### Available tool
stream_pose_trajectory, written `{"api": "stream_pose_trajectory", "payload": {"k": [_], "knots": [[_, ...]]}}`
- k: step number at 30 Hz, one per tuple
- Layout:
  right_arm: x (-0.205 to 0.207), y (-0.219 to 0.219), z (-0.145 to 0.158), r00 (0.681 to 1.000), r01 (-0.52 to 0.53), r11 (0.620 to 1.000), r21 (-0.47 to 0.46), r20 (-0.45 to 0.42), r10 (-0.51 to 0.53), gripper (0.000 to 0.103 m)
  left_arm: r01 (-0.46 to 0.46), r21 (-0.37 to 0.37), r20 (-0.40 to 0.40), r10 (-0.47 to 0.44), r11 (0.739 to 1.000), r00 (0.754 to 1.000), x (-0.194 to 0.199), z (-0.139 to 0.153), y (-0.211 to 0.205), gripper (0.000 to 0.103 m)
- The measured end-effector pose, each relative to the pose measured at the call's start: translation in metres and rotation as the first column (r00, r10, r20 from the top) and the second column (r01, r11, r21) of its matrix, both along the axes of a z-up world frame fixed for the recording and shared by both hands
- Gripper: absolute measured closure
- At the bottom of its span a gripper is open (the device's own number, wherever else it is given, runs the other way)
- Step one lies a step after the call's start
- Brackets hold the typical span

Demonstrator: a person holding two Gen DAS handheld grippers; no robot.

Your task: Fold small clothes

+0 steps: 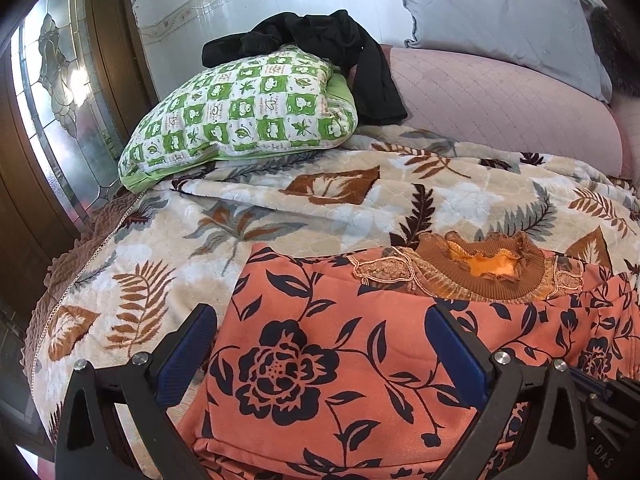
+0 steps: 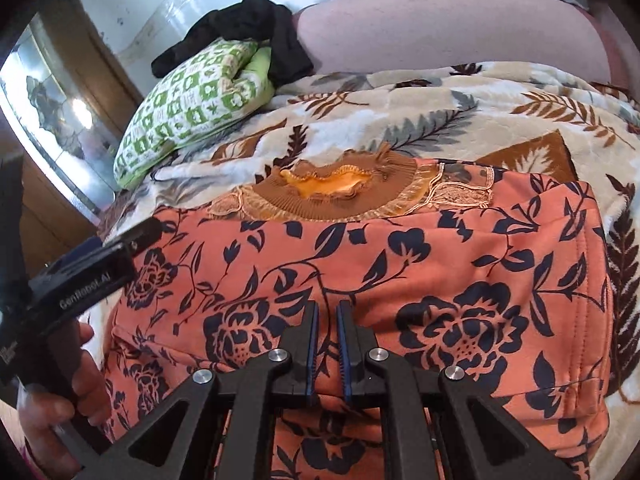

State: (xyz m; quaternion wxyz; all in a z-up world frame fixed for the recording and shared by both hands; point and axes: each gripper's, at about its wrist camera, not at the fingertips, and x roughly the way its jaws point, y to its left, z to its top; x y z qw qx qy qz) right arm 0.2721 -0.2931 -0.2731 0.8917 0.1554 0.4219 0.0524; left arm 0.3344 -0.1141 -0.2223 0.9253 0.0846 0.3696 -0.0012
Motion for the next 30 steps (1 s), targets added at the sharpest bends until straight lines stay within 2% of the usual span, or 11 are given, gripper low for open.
{"api": "stream_pose_trajectory", "payload": {"k": [3,6,15,21,26,28,30], "knots": [[0.003,0.003,-0.009,0.999,-0.007,1.0,-0.017,-0.042,0.006,0.091,-0.001,0.0,0.001,0.001,1.0,1.0,0.0,0.0,0.0,0.0],[0.004,0.002,-0.01,0.999,-0.006,1.0,-0.012,-0.045,0.005,0.091,-0.001,0.0,0.002,0.001,1.0,1.0,0.0,0.0,0.001,0.0],[-0.005,0.006,0.005,0.999,-0.018,1.0,-0.023,0.047,0.019,0.091,-0.004,0.001,0.003,0.004,1.0,1.0,0.001,0.0,0.002,0.0],[0.004,0.011,-0.009,0.999,-0.023,0.999,-0.047,-0.035,0.022,0.091,-0.006,0.006,0.006,0.006,1.0,1.0,0.0,0.001,0.004,0.0],[0.007,0.017,-0.014,0.998,-0.048,0.995,-0.093,-0.032,0.045,0.091,-0.006,0.002,-0.024,0.006,1.0,1.0,-0.007,0.004,0.016,0.0],[0.003,0.012,-0.01,0.998,-0.051,0.998,-0.049,-0.043,0.049,0.091,-0.003,-0.025,-0.06,0.001,1.0,0.998,-0.014,0.005,0.029,0.0],[-0.012,-0.001,0.0,0.999,-0.043,0.996,0.079,-0.02,0.045,0.091,-0.006,-0.035,-0.092,0.003,0.999,0.996,-0.03,0.005,0.052,0.0]]}}
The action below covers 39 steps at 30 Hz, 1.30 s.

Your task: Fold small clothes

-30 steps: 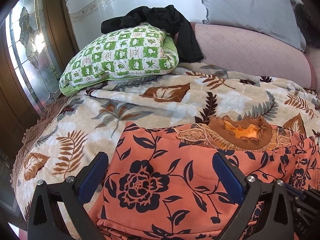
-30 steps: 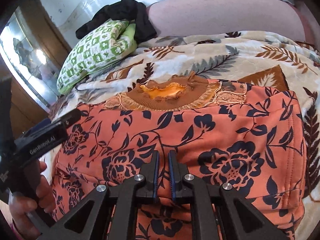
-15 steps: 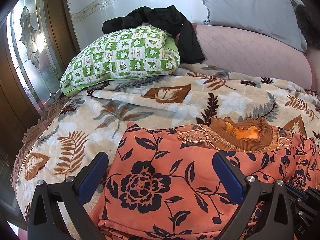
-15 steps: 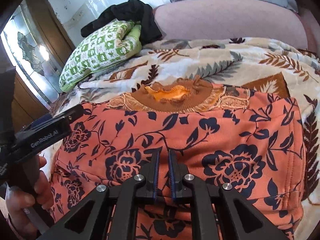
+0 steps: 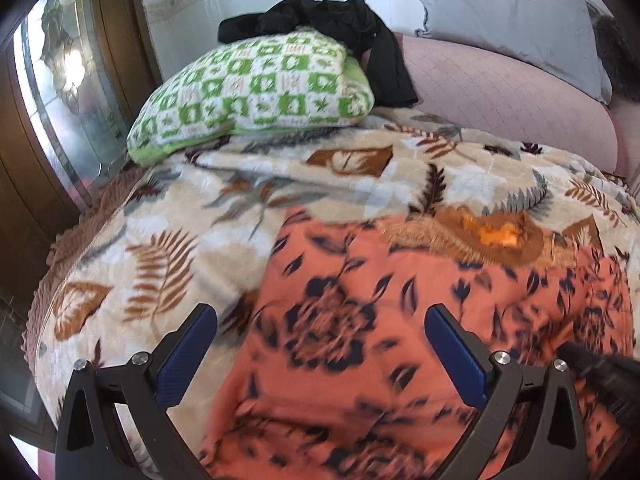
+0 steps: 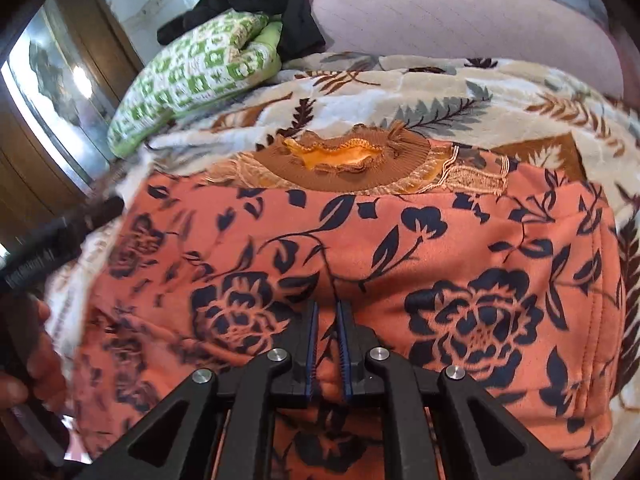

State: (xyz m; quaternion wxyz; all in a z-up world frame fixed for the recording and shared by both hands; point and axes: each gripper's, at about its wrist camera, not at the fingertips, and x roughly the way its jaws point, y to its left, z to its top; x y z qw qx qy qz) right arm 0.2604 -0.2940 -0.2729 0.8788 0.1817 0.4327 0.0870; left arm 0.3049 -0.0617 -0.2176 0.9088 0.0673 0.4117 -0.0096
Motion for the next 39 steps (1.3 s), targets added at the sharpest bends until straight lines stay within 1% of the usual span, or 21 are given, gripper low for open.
{"api": "stream_pose_trajectory", "payload": {"k": [1,2,3,4,5,7,8,10,12,16,19,21,23,25,26,27,28,30,32,35,39], "knots": [[-0.013,-0.007,0.009,0.999,0.013,0.998,0.06,0.029,-0.015,0.09,-0.013,-0.001,-0.013,0.013,1.0,1.0,-0.007,0.0,0.013,0.0],[-0.025,-0.012,0.02,0.998,0.021,0.996,0.083,0.053,-0.025,0.087,-0.027,-0.004,-0.029,0.027,1.0,0.999,-0.013,-0.001,0.024,0.0],[-0.037,-0.014,0.029,0.997,0.025,0.996,0.089,0.068,-0.031,0.064,-0.034,-0.015,-0.056,0.033,0.999,0.998,-0.021,-0.001,0.041,0.0],[-0.052,-0.02,0.038,0.995,0.031,0.994,0.107,0.088,-0.04,0.026,-0.031,-0.024,-0.073,0.029,0.999,0.997,-0.03,0.0,0.055,0.0],[-0.071,-0.027,0.046,0.991,0.046,0.99,0.132,0.118,-0.061,0.017,-0.027,-0.019,-0.081,0.026,0.999,0.996,-0.042,0.001,0.069,0.0],[-0.106,-0.04,0.06,0.988,0.062,0.989,0.135,0.132,-0.08,0.016,-0.012,0.024,-0.089,0.014,1.0,0.996,-0.067,-0.002,0.093,0.0],[-0.121,-0.047,0.063,0.99,0.068,0.989,0.13,0.118,-0.083,0.016,0.007,0.049,-0.11,-0.002,0.999,0.994,-0.083,-0.006,0.107,0.0],[-0.15,-0.063,0.066,0.993,0.089,0.987,0.134,0.071,-0.099,0.016,0.031,0.052,-0.165,-0.022,0.998,0.986,-0.109,-0.015,0.132,0.0],[-0.176,-0.077,0.065,0.992,0.125,0.982,0.142,0.004,-0.127,0.016,0.039,0.017,-0.213,-0.035,0.999,0.976,-0.131,-0.025,0.156,0.0],[-0.221,-0.094,0.057,0.984,0.174,0.971,0.163,-0.065,-0.165,0.016,0.024,-0.117,-0.294,-0.058,0.993,0.954,-0.168,-0.045,0.185,0.0],[-0.245,-0.093,0.04,0.976,0.192,0.97,0.15,-0.131,-0.173,0.016,0.036,-0.203,-0.352,-0.107,0.979,0.93,-0.183,-0.059,0.186,0.0],[-0.258,-0.092,0.029,0.971,0.198,0.967,0.159,-0.167,-0.171,0.016,0.044,-0.238,-0.383,-0.136,0.97,0.914,-0.187,-0.067,0.184,0.0],[-0.268,-0.091,0.019,0.967,0.206,0.964,0.166,-0.186,-0.174,0.016,0.058,-0.265,-0.411,-0.168,0.962,0.896,-0.193,-0.075,0.181,0.0],[-0.276,-0.091,0.012,0.963,0.217,0.959,0.18,-0.198,-0.181,0.016,0.053,-0.271,-0.436,-0.171,0.961,0.884,-0.195,-0.084,0.181,0.001],[-0.28,-0.091,0.009,0.963,0.217,0.957,0.191,-0.204,-0.178,0.016,0.038,-0.279,-0.448,-0.165,0.96,0.879,-0.196,-0.09,0.183,0.003],[-0.283,-0.089,0.006,0.963,0.215,0.957,0.196,-0.209,-0.173,0.016,0.031,-0.3,-0.457,-0.172,0.954,0.873,-0.197,-0.095,0.185,0.01],[-0.285,-0.088,0.005,0.962,0.212,0.958,0.195,-0.212,-0.17,0.016,0.023,-0.327,-0.47,-0.184,0.945,0.863,-0.197,-0.101,0.187,0.013],[-0.287,-0.087,0.004,0.961,0.211,0.961,0.18,-0.216,-0.171,0.016,-0.008,-0.365,-0.505,-0.191,0.931,0.842,-0.201,-0.114,0.189,0.016],[-0.291,-0.089,0.003,0.959,0.216,0.96,0.176,-0.225,-0.175,0.016,-0.001,-0.37,-0.513,-0.204,0.929,0.833,-0.205,-0.123,0.184,0.016],[-0.292,-0.093,0.0,0.948,0.24,0.956,0.171,-0.254,-0.192,0.016,0.03,-0.341,-0.523,-0.216,0.94,0.824,-0.212,-0.133,0.175,0.016],[-0.304,-0.106,-0.01,0.929,0.264,0.951,0.162,-0.307,-0.206,0.017,0.039,-0.325,-0.529,-0.216,0.945,0.821,-0.213,-0.144,0.167,0.016]]}}
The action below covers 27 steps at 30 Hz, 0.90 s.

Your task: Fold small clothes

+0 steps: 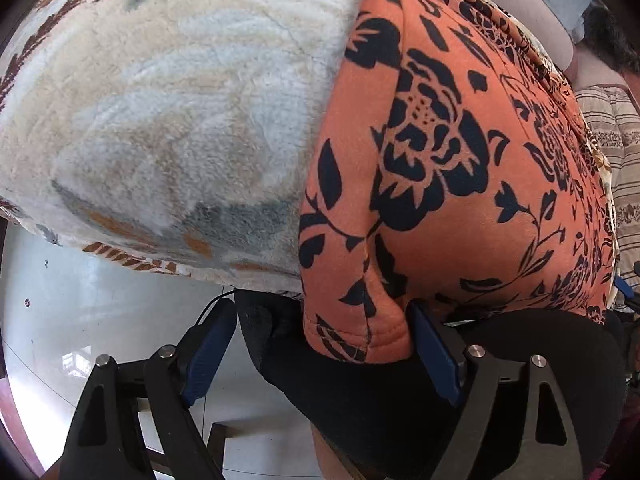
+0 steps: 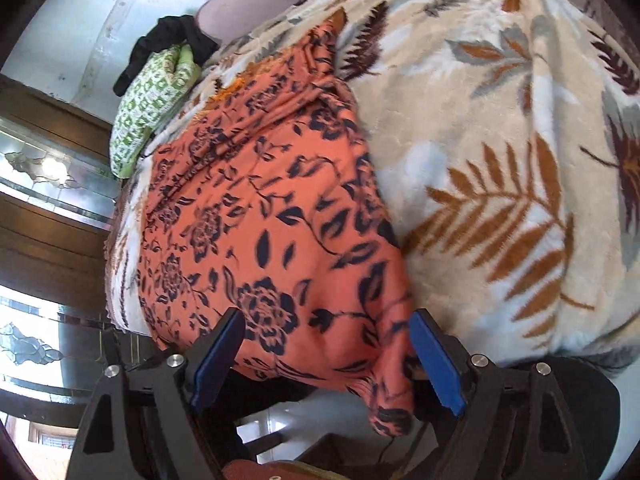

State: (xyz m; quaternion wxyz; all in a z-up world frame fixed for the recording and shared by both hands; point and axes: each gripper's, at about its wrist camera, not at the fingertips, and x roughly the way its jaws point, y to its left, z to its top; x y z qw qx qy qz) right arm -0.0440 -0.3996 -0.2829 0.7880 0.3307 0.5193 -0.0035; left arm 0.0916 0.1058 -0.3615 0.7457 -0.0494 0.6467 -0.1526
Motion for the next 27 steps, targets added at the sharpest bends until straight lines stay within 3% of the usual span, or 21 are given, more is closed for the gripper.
{"api": "stream_pose_trajectory", "payload": {"k": [2,4,5,8,9,10,12,13,16,20,24,27], "knots": [[-0.005,-0.005,-0.009,1.0,0.012,0.999,0.036,-0.019,-0.011,0.017,0.0,-0.017,0.002,0.0,1.0,1.0,0.002,-0.002,-0.001,0.017],[-0.009,-0.007,-0.021,0.999,0.02,0.998,0.063,-0.048,-0.017,0.018,0.013,-0.043,0.005,-0.013,0.999,1.0,0.007,0.001,0.001,0.029],[-0.01,-0.005,-0.026,0.998,0.019,0.998,0.059,-0.068,-0.015,0.018,0.028,-0.058,0.003,-0.028,0.998,1.0,0.007,0.001,-0.003,0.04],[-0.007,0.003,-0.045,0.992,-0.008,0.999,0.052,-0.126,0.014,0.031,0.064,-0.066,-0.002,-0.064,0.996,0.998,0.008,0.001,-0.01,0.058],[-0.005,0.008,-0.053,0.988,-0.017,0.998,0.061,-0.152,0.026,0.045,0.08,-0.064,0.001,-0.08,0.995,0.997,0.007,0.001,-0.013,0.065],[-0.003,0.013,-0.062,0.981,-0.035,0.998,0.057,-0.189,0.045,0.072,0.089,-0.067,0.004,-0.089,0.994,0.996,0.007,0.001,-0.015,0.069],[0.0,0.027,-0.071,0.964,-0.089,0.996,0.008,-0.252,0.088,0.088,0.102,-0.082,0.007,-0.102,0.991,0.995,0.005,0.005,-0.016,0.083],[0.0,0.034,-0.069,0.961,-0.119,0.993,-0.011,-0.251,0.113,0.09,0.112,-0.085,0.011,-0.112,0.99,0.994,0.005,0.01,-0.014,0.084],[0.001,0.043,-0.042,0.973,-0.159,0.987,-0.015,-0.169,0.154,0.094,0.143,-0.075,0.023,-0.141,0.987,0.99,0.007,0.021,-0.011,0.087],[0.009,0.036,0.016,0.987,-0.161,0.987,0.011,0.019,0.161,0.095,0.119,-0.187,0.045,-0.112,0.975,0.993,0.018,0.053,0.005,0.089],[0.026,0.038,0.072,0.966,-0.167,0.986,0.0,0.201,0.163,0.095,0.159,-0.242,0.123,-0.132,0.957,0.984,0.028,0.095,0.01,0.089],[0.044,0.044,0.101,0.945,-0.155,0.988,-0.023,0.287,0.155,0.095,0.187,-0.28,0.196,-0.134,0.942,0.971,0.043,0.135,0.014,0.089]]}}
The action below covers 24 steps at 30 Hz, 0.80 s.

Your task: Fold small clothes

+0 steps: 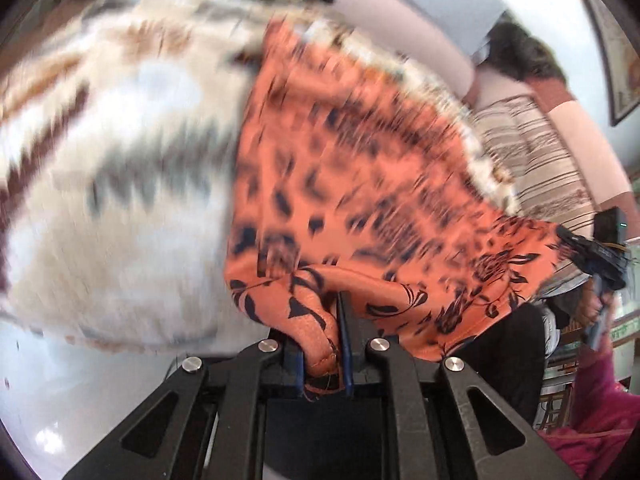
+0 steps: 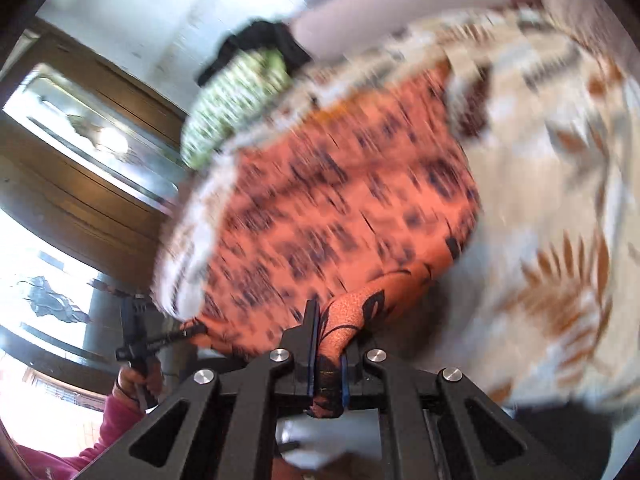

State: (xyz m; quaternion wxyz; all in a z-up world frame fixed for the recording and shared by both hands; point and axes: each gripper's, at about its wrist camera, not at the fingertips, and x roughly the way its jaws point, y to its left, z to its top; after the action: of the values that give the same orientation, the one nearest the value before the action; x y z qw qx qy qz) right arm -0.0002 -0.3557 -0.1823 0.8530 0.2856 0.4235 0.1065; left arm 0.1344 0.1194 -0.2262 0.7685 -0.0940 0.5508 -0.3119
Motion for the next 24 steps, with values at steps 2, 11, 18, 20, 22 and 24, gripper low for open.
{"api": "stream_pose_trajectory", "payload": {"k": [2,11,18,20,22,24], "knots": [[0.015,-0.004,0.013,0.999,0.023,1.0,-0.005,0.039,-0.023,0.095,0.004,-0.025,0.025,-0.003,1.0,1.0,0.012,0.02,0.0,0.089],[0.13,-0.069,0.045,0.974,0.191,0.981,0.028,0.115,-0.193,0.095,-0.01,0.004,0.084,0.01,1.0,0.996,0.135,0.075,-0.043,0.089],[0.259,-0.15,-0.006,0.914,0.404,0.911,0.08,0.021,-0.406,0.095,-0.148,0.035,0.043,0.147,0.988,0.988,0.283,0.035,-0.1,0.089],[0.292,-0.168,-0.041,0.891,0.454,0.881,0.13,-0.063,-0.45,0.095,-0.208,0.057,0.021,0.207,0.976,0.978,0.316,0.011,-0.112,0.089],[0.314,-0.181,-0.077,0.871,0.489,0.851,0.191,-0.159,-0.465,0.094,-0.27,0.053,-0.039,0.272,0.961,0.961,0.335,-0.014,-0.112,0.088],[0.325,-0.184,-0.108,0.855,0.513,0.832,0.214,-0.214,-0.472,0.094,-0.327,0.012,-0.085,0.327,0.945,0.941,0.341,-0.031,-0.105,0.088]]}}
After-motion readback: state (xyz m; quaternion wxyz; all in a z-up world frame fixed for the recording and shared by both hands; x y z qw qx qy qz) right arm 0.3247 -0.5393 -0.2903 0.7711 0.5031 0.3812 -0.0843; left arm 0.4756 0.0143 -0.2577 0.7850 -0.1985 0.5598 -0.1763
